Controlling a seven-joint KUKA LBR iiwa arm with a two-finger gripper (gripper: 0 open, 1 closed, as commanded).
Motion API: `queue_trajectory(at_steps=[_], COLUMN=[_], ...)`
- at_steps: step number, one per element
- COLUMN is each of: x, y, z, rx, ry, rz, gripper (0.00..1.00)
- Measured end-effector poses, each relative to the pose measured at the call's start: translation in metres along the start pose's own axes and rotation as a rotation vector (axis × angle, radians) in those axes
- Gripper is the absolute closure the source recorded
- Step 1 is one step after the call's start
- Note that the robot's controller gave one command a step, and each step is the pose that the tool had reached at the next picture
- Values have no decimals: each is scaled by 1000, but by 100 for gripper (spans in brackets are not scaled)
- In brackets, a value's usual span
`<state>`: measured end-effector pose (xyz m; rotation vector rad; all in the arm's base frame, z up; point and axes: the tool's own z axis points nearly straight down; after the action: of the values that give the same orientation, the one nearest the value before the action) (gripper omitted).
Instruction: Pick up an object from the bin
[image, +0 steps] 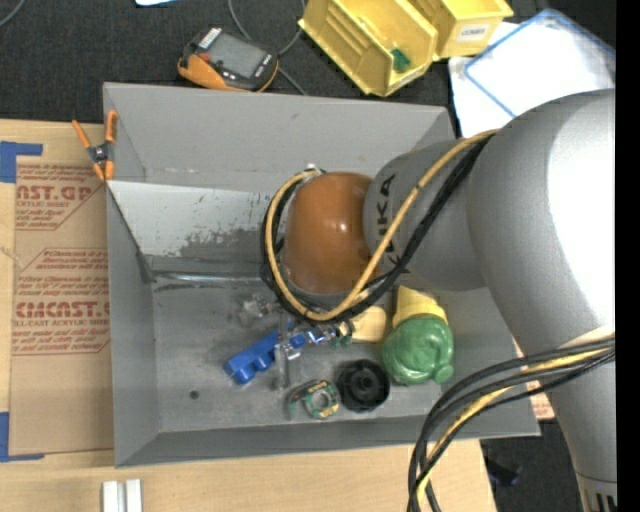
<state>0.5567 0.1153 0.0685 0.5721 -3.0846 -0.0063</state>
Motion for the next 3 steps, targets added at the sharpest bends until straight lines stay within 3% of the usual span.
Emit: queue_trajectory(at_steps=[1,2,3], x=[-1,1,12], y=[14,4,10], z=[-42,-5,-2], rx=[5,0,4], ry=[-10,0,-12], rz=[-96,-13,-134], gripper=[0,0,0])
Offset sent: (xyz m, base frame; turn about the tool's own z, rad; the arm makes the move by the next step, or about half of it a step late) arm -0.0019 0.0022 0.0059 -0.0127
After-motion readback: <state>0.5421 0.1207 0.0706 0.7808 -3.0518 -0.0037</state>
